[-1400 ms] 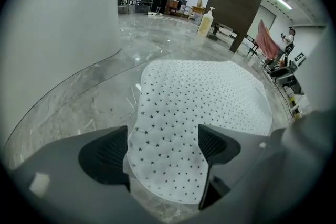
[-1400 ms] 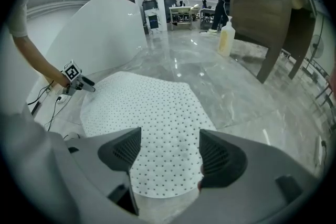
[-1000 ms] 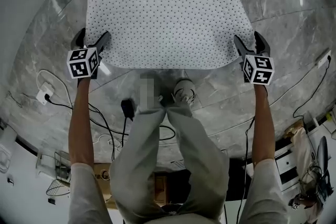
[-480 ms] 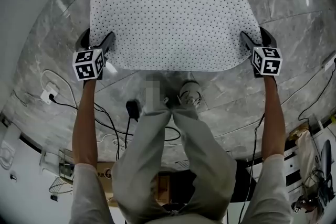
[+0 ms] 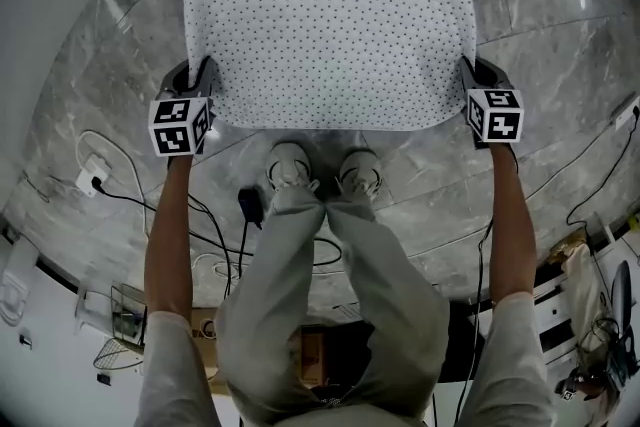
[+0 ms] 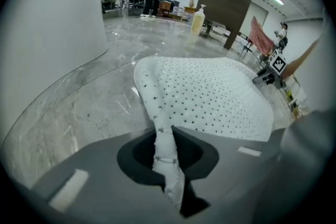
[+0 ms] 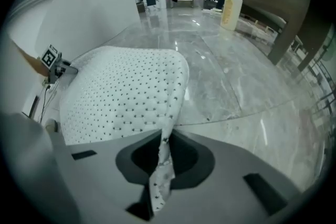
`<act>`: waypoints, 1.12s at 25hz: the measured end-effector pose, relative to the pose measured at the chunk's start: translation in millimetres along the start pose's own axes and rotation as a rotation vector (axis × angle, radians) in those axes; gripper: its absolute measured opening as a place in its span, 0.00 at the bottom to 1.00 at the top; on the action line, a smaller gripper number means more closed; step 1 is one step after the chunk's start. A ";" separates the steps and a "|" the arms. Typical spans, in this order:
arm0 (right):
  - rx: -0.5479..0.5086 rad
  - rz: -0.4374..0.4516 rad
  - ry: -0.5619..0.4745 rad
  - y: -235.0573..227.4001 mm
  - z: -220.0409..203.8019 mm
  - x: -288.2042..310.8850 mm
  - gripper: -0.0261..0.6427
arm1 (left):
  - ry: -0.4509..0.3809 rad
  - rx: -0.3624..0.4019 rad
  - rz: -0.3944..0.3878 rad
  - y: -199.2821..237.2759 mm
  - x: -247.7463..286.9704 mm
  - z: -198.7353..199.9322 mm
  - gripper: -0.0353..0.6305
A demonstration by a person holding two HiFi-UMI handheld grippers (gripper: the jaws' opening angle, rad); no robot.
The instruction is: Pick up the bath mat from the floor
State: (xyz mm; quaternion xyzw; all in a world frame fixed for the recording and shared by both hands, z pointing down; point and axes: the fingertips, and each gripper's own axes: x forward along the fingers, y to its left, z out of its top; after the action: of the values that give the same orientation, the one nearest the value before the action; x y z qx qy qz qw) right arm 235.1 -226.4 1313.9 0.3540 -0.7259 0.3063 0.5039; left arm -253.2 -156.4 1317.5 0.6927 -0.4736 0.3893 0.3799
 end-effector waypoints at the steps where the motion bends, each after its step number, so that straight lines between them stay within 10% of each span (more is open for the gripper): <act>1: 0.029 0.005 -0.006 -0.6 1.1 -1.4 0.09 | -0.006 -0.032 -0.010 0.0 -1.5 0.7 0.12; 28: 0.097 0.144 -0.081 98.8 64.1 -147.9 0.08 | -0.059 -0.077 -0.203 -92.5 -127.0 87.1 0.10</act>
State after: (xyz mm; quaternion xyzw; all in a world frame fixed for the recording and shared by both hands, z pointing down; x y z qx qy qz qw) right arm 156.6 -191.9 1145.4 0.3371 -0.7535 0.3619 0.4331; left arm -181.1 -164.3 1153.1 0.7333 -0.4266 0.3098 0.4294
